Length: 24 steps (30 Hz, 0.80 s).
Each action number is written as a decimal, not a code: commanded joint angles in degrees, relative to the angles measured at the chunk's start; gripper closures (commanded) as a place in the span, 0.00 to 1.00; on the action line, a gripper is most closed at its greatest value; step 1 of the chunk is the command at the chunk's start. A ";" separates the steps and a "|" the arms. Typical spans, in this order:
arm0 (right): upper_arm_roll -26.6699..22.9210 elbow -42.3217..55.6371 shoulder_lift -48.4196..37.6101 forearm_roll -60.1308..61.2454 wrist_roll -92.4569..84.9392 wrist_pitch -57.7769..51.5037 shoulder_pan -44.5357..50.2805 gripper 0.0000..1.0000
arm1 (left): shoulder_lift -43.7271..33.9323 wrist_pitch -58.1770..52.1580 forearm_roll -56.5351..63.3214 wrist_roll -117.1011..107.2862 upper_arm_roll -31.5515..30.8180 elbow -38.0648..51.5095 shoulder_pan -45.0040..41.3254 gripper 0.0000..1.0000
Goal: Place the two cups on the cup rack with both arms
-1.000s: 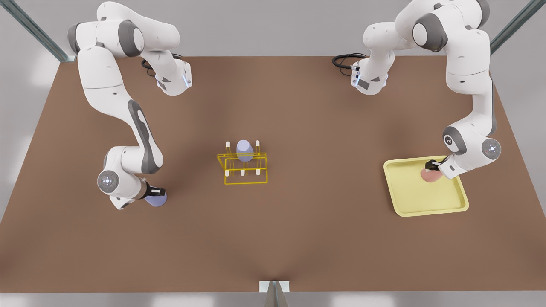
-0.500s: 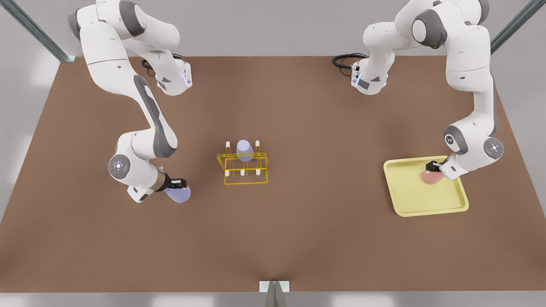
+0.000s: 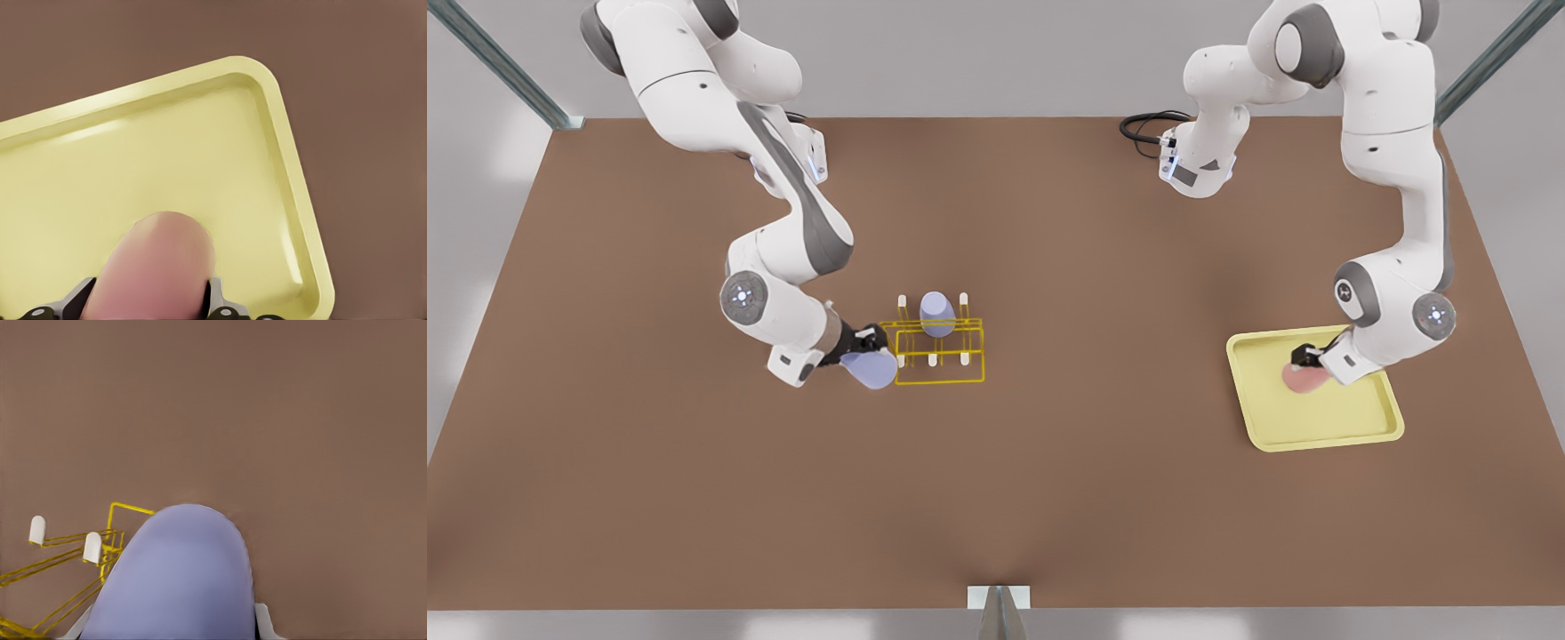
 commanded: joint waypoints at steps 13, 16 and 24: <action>0.39 0.15 3.59 1.02 -2.83 -1.51 2.94 0.26 | 5.91 -15.27 0.07 -60.95 -9.42 20.32 -18.89 0.18; 0.39 0.23 3.59 1.02 -2.65 -1.68 2.85 0.00 | 10.92 -23.45 0.16 -72.20 -9.60 31.66 -22.93 0.18; 0.39 0.50 4.82 1.02 -1.60 -1.68 4.35 0.00 | 14.35 -24.68 -0.11 -96.98 -18.11 41.60 -26.89 0.18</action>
